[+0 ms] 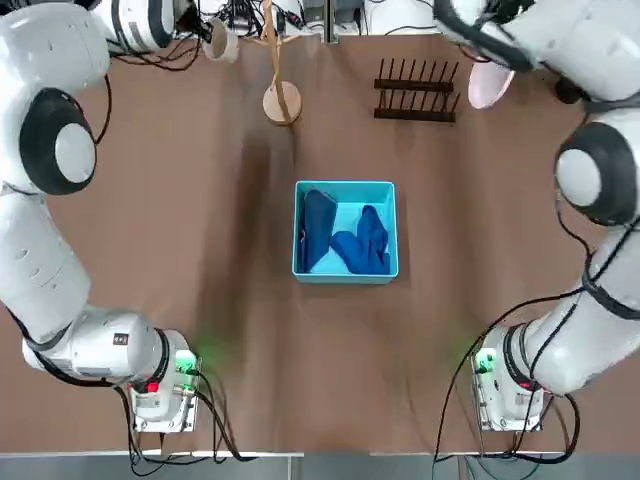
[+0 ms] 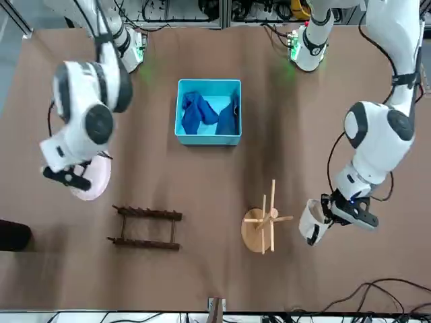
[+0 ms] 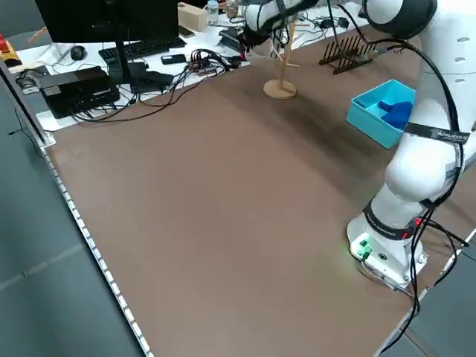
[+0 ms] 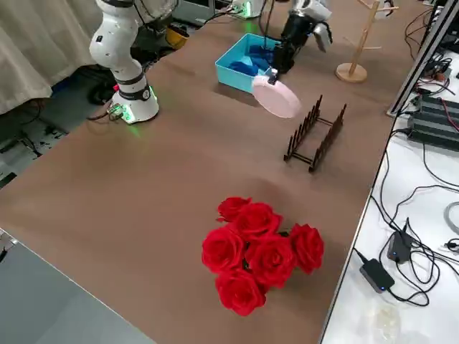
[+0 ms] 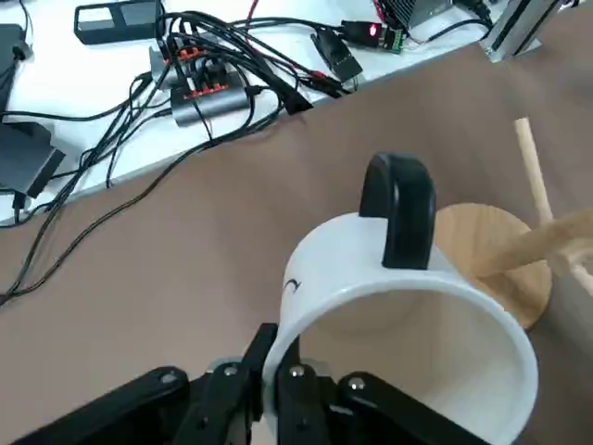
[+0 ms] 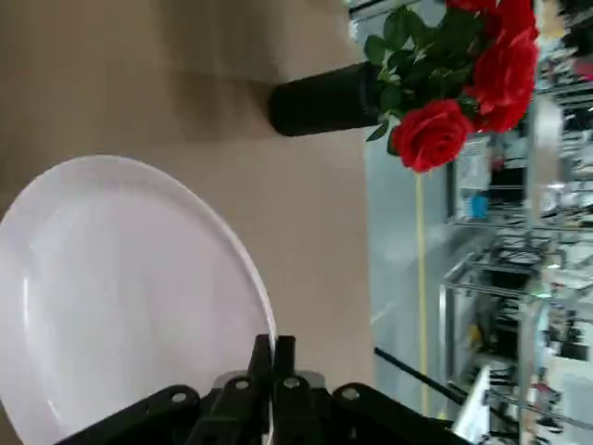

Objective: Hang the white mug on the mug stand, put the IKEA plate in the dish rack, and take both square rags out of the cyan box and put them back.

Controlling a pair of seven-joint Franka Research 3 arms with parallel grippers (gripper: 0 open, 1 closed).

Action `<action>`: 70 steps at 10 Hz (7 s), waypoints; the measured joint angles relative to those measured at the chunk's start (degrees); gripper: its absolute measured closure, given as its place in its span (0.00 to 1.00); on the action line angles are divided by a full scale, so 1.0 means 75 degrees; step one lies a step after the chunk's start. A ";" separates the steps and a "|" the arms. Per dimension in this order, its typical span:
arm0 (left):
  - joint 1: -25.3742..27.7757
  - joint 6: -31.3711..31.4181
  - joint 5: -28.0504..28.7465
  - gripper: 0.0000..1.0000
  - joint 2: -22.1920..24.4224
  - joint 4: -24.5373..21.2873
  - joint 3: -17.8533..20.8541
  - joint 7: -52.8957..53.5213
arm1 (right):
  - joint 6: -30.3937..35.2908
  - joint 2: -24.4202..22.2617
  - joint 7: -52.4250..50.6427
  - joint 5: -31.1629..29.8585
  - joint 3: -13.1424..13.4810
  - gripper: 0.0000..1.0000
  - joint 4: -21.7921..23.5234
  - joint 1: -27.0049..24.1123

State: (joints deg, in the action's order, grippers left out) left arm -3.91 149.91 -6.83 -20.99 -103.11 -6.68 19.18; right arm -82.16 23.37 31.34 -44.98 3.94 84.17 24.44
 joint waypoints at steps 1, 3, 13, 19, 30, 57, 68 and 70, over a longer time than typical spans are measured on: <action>-0.0005 0.0169 0.0000 0.94 0.0113 -0.0227 -0.0118 -0.0266 | 0.0018 0.0269 0.0035 -0.0312 0.0009 0.97 -0.0165 0.0093; -0.0024 0.0431 0.0000 0.94 0.0297 -0.0597 -0.0232 -0.0498 | 0.0237 0.0577 0.0056 -0.0660 0.0018 0.97 -0.0688 0.0214; -0.0334 0.1641 0.0001 0.94 0.0653 -0.1709 -0.0300 -0.0880 | 0.0072 0.2206 0.1118 -0.0725 0.0056 0.97 -0.2389 0.0240; -0.0510 0.1733 0.0698 0.94 0.0604 -0.1735 -0.0310 -0.1876 | -0.0086 0.2429 0.1431 -0.0725 0.0063 0.97 -0.2437 0.0237; -0.0868 0.2043 0.1070 0.94 0.0206 -0.1577 -0.0328 -0.2901 | -0.0264 0.2658 0.1760 -0.0725 0.0102 0.97 -0.2438 0.0211; -0.0239 -0.6361 0.0842 0.00 0.1152 0.2441 0.0986 -0.0840 | -0.0409 0.3312 0.2317 -0.0875 0.0113 0.45 -0.2453 0.0427; -0.0201 -0.6876 0.1007 0.00 0.1990 0.1983 0.0737 -0.2158 | -0.1764 0.3318 0.2930 -0.0650 0.0092 0.16 -0.2465 0.0370; -0.0172 -0.6878 0.1036 0.00 0.1989 0.2027 0.0696 -0.2482 | -0.1728 0.3239 0.2905 -0.0001 0.0091 0.16 -0.2562 0.0406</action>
State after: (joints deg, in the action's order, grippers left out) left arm -5.20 98.33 0.94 -6.07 -87.91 -1.46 0.57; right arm -95.12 47.67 53.13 -44.99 4.62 64.95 27.48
